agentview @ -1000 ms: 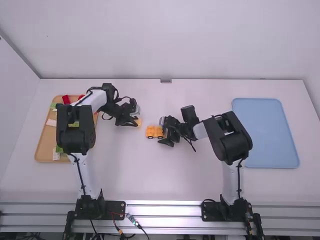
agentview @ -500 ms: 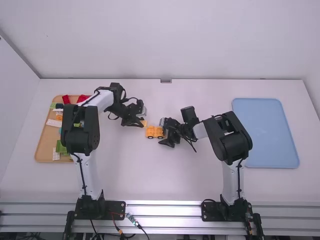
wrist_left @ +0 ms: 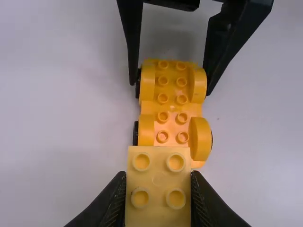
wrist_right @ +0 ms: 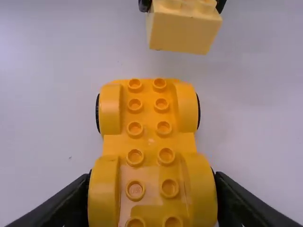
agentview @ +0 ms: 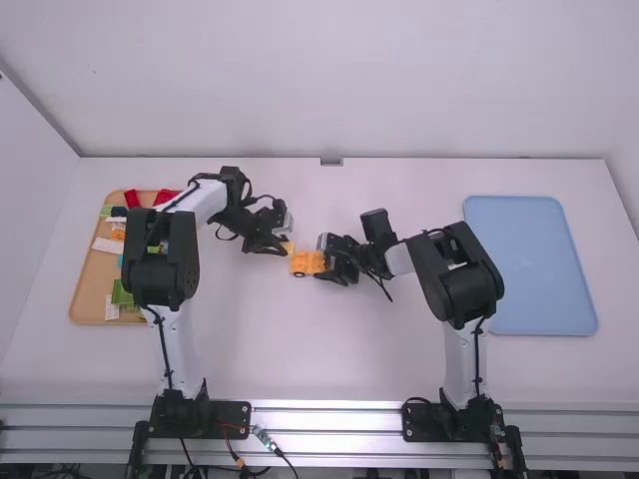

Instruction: Assemble lego blocks to make yellow taxi

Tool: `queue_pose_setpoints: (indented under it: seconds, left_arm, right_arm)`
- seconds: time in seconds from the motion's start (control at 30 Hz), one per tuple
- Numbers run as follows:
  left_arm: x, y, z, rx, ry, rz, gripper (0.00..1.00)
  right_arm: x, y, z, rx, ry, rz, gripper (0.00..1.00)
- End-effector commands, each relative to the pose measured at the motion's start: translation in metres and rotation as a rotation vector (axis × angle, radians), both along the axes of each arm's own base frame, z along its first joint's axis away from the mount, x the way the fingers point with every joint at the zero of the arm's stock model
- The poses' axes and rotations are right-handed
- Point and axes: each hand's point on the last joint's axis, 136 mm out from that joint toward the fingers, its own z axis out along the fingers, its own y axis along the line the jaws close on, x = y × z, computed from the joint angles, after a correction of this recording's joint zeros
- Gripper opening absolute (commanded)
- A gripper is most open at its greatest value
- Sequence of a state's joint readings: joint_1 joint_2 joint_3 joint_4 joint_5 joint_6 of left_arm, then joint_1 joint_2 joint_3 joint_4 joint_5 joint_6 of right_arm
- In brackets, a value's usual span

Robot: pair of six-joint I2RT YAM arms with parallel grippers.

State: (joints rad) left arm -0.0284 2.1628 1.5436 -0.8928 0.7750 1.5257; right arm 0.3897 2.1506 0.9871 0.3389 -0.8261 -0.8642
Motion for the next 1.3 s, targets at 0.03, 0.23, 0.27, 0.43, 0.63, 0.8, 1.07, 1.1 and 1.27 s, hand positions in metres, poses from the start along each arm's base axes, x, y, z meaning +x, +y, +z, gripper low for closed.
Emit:
queue_pose_setpoints:
  seconds: [0.03, 0.23, 0.27, 0.43, 0.63, 0.8, 1.07, 1.1, 1.27]
  left_arm:
    - [-0.005, -0.007, -0.002, -0.039, 0.027, -0.004, 0.02]
    - [-0.005, -0.013, -0.005, -0.054, 0.014, -0.012, 0.02]
    - [-0.005, -0.014, -0.006, -0.056, 0.01, -0.01, 0.02]
    - [-0.01, -0.018, -0.008, -0.052, -0.005, -0.003, 0.06]
    - [-0.009, -0.022, -0.014, 0.025, -0.036, 0.031, 0.02]
    - [-0.011, -0.032, -0.016, 0.079, -0.098, 0.023, 0.02]
    - [-0.011, -0.032, -0.026, 0.168, -0.154, 0.068, 0.02]
    - [-0.011, -0.031, -0.026, 0.168, -0.153, 0.069, 0.02]
    - [-0.017, -0.032, -0.027, 0.173, -0.145, 0.058, 0.02]
  right_arm:
    - [0.003, 0.002, -0.002, 0.007, 0.008, 0.004, 0.61]
    - [0.005, 0.002, -0.001, 0.009, 0.01, 0.0, 0.61]
    - [0.006, 0.002, 0.0, 0.011, 0.014, -0.007, 0.61]
    - [0.006, 0.002, -0.001, 0.007, 0.024, -0.016, 0.61]
    - [0.006, 0.002, -0.001, 0.008, 0.026, -0.013, 0.61]
    - [0.006, 0.001, -0.002, 0.004, 0.029, -0.018, 0.61]
    - [0.008, 0.0, -0.004, -0.01, 0.03, -0.033, 0.61]
    - [0.007, 0.0, -0.004, -0.01, 0.031, -0.032, 0.61]
    - [0.006, -0.001, -0.005, -0.013, 0.037, -0.033, 0.61]
